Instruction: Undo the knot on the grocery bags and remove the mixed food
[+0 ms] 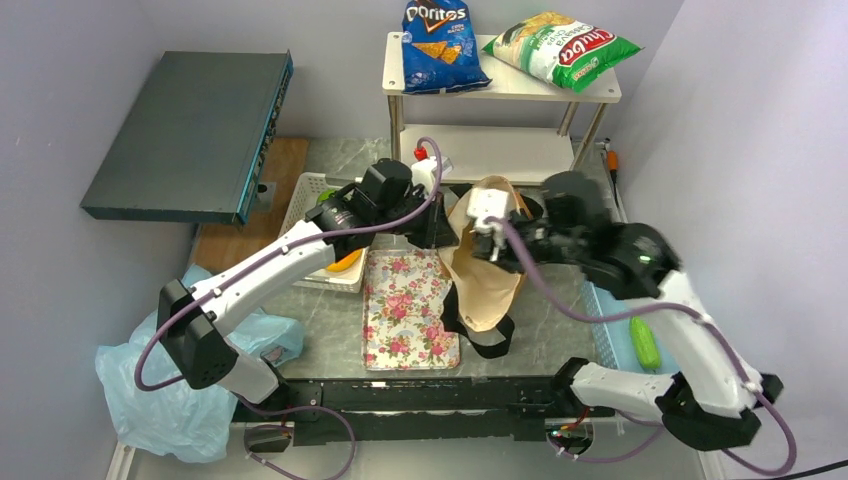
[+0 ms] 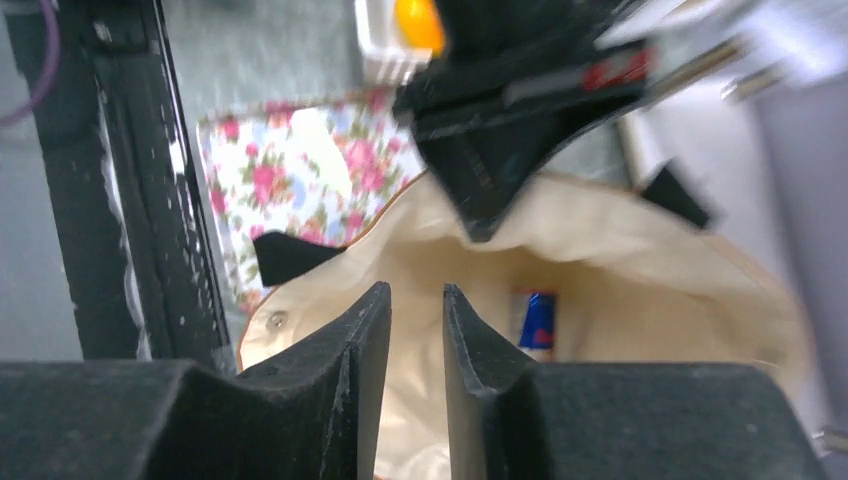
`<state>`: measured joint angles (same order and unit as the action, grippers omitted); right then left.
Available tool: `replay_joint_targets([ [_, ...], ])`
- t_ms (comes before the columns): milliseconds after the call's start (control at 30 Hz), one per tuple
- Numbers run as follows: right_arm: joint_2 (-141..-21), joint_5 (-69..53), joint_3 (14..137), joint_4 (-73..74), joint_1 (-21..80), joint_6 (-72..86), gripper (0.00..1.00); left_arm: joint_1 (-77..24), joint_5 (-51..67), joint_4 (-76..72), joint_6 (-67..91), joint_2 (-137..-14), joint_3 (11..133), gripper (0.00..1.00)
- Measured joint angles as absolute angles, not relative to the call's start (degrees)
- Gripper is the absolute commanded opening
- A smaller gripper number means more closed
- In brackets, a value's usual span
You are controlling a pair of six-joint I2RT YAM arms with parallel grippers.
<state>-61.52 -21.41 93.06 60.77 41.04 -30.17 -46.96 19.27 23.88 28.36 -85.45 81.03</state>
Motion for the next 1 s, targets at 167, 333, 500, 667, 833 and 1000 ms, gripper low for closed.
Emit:
replay_joint_targets([
  [167, -62.3, -12.05, 75.72, 55.57, 43.7, -31.38, 0.24, -45.25, 21.39, 23.92, 27.83, -85.34, 81.03, 0.0],
  [333, -60.84, 0.1, 65.12, 51.79, 43.46, -34.06, 0.24, -43.81, 24.29, 25.43, 24.73, -84.36, 81.01, 0.0],
  [500, -59.9, 6.46, 61.25, 49.6, 42.72, -36.07, 0.27, -42.72, 28.88, 27.31, 22.09, -84.05, 81.01, 0.0],
  [667, -60.1, 9.1, 61.01, 49.95, 42.02, -36.49, 0.28, -40.29, 32.95, 28.77, 20.14, -84.03, 81.01, 0.0],
  [833, -61.71, 12.14, 59.4, 50.11, 41.8, -36.62, 0.28, -39.72, 35.14, 30.68, 17.56, -84.03, 81.01, 0.0],
  [1000, -65.89, 14.57, 56.99, 51.05, 40.99, -36.67, 0.29, -39.7, 37.12, 31.92, 16.08, -84.05, 81.54, 0.0],
])
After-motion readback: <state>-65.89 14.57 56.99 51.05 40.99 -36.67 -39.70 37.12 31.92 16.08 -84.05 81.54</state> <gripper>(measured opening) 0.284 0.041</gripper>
